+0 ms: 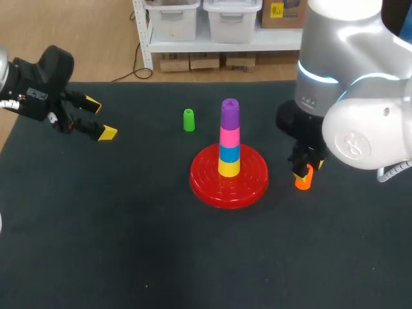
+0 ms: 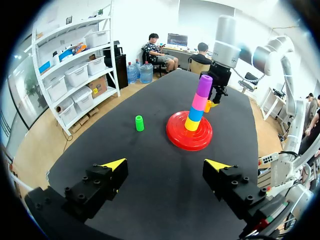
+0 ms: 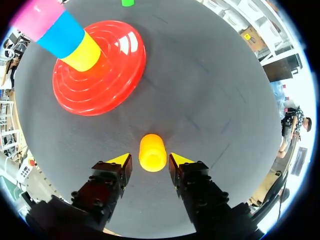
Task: Pick up and stack the cylinders on the red base in this order: pink,purple,orange,green
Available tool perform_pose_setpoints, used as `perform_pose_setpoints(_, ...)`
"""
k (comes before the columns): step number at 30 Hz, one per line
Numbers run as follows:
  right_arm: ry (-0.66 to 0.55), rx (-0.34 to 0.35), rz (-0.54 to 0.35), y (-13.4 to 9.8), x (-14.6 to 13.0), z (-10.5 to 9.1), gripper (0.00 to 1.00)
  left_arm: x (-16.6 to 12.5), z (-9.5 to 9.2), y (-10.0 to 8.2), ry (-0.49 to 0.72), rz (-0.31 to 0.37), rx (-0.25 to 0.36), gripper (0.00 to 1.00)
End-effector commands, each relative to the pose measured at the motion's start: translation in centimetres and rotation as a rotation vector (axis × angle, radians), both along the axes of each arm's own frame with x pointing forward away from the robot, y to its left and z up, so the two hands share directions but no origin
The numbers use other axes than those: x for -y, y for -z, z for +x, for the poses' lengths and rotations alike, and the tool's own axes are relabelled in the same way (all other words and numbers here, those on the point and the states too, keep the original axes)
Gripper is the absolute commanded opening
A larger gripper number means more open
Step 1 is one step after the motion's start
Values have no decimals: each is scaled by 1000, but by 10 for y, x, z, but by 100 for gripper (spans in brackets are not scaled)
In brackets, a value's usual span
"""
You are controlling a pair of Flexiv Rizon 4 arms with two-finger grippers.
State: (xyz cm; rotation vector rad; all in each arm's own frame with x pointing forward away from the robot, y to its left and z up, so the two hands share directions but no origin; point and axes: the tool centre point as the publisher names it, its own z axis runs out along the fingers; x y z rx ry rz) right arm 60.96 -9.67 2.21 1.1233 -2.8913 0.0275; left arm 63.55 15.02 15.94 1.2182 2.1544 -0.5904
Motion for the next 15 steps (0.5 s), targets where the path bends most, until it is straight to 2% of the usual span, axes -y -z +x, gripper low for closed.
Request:
perform_pose_setpoints(1, 4, 1, -1, 2, 1, 1, 47, -1, -1, 1, 2, -5, 4, 100)
perform_pose_setpoints(15, 2, 2, 2, 2, -4, 3, 46, -1, -1, 1, 2, -5, 4, 100)
